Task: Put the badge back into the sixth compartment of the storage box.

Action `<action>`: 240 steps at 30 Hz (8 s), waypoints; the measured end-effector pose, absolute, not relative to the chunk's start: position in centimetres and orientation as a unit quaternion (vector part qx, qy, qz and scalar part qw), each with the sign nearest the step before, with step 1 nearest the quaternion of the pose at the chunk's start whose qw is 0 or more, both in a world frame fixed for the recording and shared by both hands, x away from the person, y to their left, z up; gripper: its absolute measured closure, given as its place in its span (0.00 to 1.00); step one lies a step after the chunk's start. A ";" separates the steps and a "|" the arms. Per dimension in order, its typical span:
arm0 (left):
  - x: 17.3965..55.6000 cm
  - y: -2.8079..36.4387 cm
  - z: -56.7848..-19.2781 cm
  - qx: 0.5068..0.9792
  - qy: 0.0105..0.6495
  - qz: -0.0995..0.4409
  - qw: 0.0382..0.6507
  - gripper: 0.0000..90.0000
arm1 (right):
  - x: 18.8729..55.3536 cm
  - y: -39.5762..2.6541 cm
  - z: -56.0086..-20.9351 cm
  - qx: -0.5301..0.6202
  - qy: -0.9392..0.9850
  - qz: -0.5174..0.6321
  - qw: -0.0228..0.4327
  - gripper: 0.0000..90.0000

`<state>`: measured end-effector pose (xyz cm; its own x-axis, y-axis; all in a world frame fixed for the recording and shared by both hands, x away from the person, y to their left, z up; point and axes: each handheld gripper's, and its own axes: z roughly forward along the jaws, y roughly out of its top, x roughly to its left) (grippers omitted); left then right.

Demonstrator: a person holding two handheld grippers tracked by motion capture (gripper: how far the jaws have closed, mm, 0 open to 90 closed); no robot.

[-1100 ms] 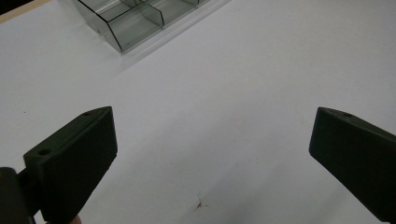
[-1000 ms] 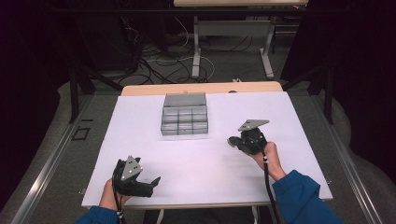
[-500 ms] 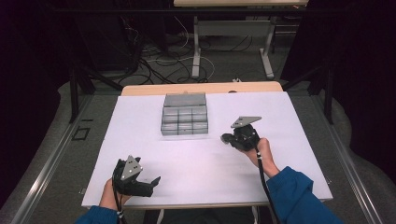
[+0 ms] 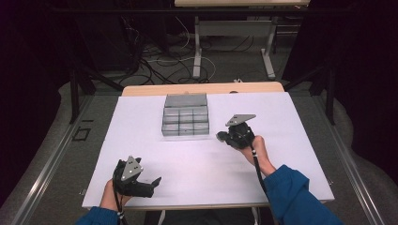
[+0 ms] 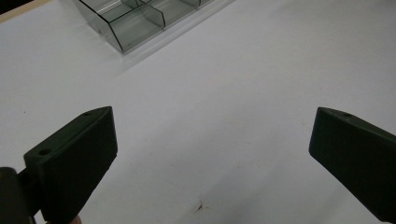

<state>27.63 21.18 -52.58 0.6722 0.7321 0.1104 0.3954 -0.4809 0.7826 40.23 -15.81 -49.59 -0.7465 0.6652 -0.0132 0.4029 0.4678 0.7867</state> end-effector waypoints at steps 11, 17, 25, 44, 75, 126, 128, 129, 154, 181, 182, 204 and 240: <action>27.8 21.2 -52.6 0.831 0.339 0.220 0.382 0.01 | 40.8 -14.7 -49.5 0.313 0.838 0.412 0.174 0.98; 27.8 21.2 -52.6 0.832 0.337 0.221 0.382 0.01 | 41.3 -14.1 -49.2 0.309 0.838 0.415 0.175 0.98; 27.9 21.2 -52.7 0.831 0.338 0.219 0.384 0.01 | 42.1 -13.6 -48.3 0.306 0.837 0.414 0.186 0.98; 27.9 21.1 -52.6 0.832 0.335 0.220 0.383 0.01 | 44.4 -12.2 -46.9 0.313 0.834 0.410 0.196 0.98; 27.9 21.2 -52.6 0.831 0.336 0.220 0.385 0.01 | 48.1 -8.6 -47.2 0.331 0.847 0.379 0.171 0.98; 27.9 21.2 -52.6 0.831 0.338 0.221 0.384 0.01 | 49.4 -7.3 -51.9 0.373 0.864 0.301 0.152 0.97; 27.9 21.2 -52.6 0.830 0.338 0.221 0.384 0.01 | 49.6 -7.4 -51.9 0.364 0.869 0.298 0.155 0.97; 27.9 21.2 -52.6 0.830 0.338 0.221 0.384 0.01 | 49.5 -7.4 -51.8 0.369 0.867 0.297 0.153 0.97; 27.9 21.1 -52.6 0.830 0.338 0.221 0.384 0.01 | 47.4 -9.9 -49.8 0.352 0.857 0.345 0.153 0.68; 28.0 21.1 -52.5 0.831 0.337 0.220 0.383 0.01 | 39.8 -17.7 -49.8 0.299 0.872 0.383 0.067 0.00; 28.0 21.0 -52.6 0.830 0.337 0.222 0.384 0.01 | 39.6 -18.2 -50.0 0.298 0.873 0.380 0.069 0.00; 28.0 21.0 -52.5 0.830 0.337 0.219 0.386 0.01 | 34.1 -24.4 -50.3 0.326 0.862 0.374 0.100 0.00; 27.9 21.0 -52.5 0.831 0.337 0.218 0.386 0.01 | 28.4 -28.5 -51.4 0.346 0.857 0.366 0.112 0.00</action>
<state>27.93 21.00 -52.54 0.6776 0.7285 0.1011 0.3924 -0.4743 0.7881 28.39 -28.51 -51.41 -0.7357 0.6745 0.0613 0.5110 0.4934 0.7039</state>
